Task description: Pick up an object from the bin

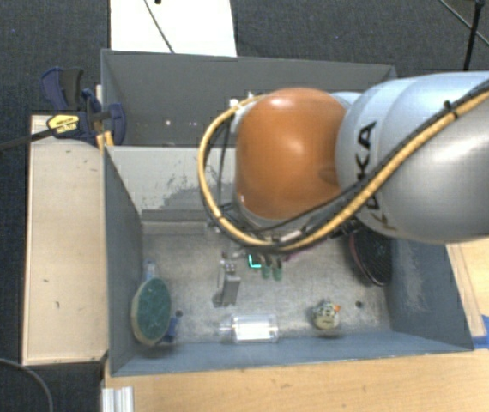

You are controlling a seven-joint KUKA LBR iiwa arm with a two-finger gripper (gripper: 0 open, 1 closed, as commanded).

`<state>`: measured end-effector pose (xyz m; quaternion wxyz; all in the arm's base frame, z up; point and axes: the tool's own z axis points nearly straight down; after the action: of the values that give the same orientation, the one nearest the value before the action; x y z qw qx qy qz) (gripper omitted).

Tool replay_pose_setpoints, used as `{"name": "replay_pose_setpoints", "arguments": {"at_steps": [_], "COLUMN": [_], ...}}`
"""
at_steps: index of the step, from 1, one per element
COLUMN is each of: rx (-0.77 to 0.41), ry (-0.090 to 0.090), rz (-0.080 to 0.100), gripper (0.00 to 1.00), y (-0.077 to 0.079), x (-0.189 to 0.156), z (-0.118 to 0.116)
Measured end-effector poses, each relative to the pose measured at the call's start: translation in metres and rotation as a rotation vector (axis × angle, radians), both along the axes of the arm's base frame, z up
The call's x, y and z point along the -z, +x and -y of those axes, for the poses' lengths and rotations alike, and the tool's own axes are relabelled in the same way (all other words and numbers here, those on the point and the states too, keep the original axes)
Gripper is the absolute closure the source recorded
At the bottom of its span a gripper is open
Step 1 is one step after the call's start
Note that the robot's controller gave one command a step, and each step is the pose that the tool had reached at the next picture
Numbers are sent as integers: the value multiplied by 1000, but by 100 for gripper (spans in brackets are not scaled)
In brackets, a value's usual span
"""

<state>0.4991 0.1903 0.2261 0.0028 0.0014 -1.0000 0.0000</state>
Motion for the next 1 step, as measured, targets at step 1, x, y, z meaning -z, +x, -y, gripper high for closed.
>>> {"name": "replay_pose_setpoints", "arguments": {"at_steps": [1], "rx": [-42], "ry": [-2], "rz": [2], "gripper": [0], "y": [-3], "x": [118], "z": [-65]}}
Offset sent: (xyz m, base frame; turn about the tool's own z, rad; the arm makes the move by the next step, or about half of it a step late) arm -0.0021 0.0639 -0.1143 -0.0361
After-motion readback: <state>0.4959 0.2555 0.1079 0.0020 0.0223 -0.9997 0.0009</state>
